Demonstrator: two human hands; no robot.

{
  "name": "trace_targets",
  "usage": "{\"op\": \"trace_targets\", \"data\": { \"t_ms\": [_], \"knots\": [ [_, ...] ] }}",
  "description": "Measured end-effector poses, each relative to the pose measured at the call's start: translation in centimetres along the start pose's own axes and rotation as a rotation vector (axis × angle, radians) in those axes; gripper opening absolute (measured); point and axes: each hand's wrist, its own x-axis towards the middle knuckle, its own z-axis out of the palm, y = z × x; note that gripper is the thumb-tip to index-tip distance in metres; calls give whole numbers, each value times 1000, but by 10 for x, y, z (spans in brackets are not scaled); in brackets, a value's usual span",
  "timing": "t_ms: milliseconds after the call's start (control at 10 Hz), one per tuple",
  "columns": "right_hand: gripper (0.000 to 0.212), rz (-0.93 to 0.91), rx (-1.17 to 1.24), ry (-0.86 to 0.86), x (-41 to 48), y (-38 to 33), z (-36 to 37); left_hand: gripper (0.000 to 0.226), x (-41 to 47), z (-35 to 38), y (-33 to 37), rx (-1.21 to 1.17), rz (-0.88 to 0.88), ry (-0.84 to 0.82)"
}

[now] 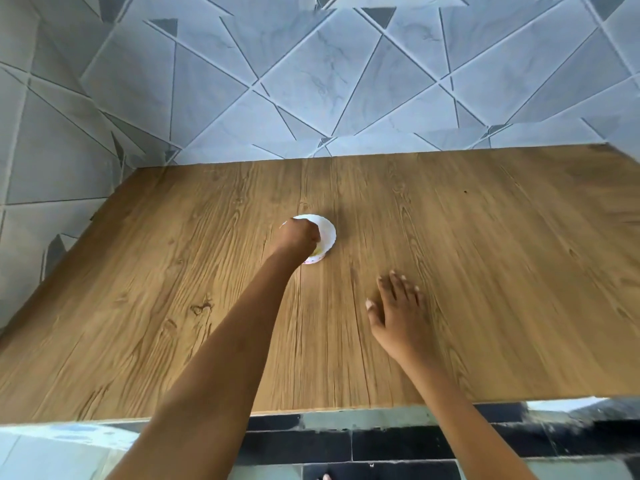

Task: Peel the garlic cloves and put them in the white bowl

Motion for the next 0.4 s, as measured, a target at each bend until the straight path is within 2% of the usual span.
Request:
{"op": "trace_targets", "data": {
  "t_ms": [100, 200, 300, 400],
  "knots": [
    [59, -4, -4, 12, 1, 1, 0, 27, 3, 2, 2, 57, -28, -79],
    [60, -10, 27, -21, 0, 2, -1, 23, -9, 3, 1, -19, -23, -4],
    [64, -42, 110, 6, 0, 6, -3, 27, -32, 5, 0, -150, 25, 155],
    [56, -57, 279, 46, -1, 12, -7, 34, -61, 7, 8, -204, 76, 294]
  ]
}}
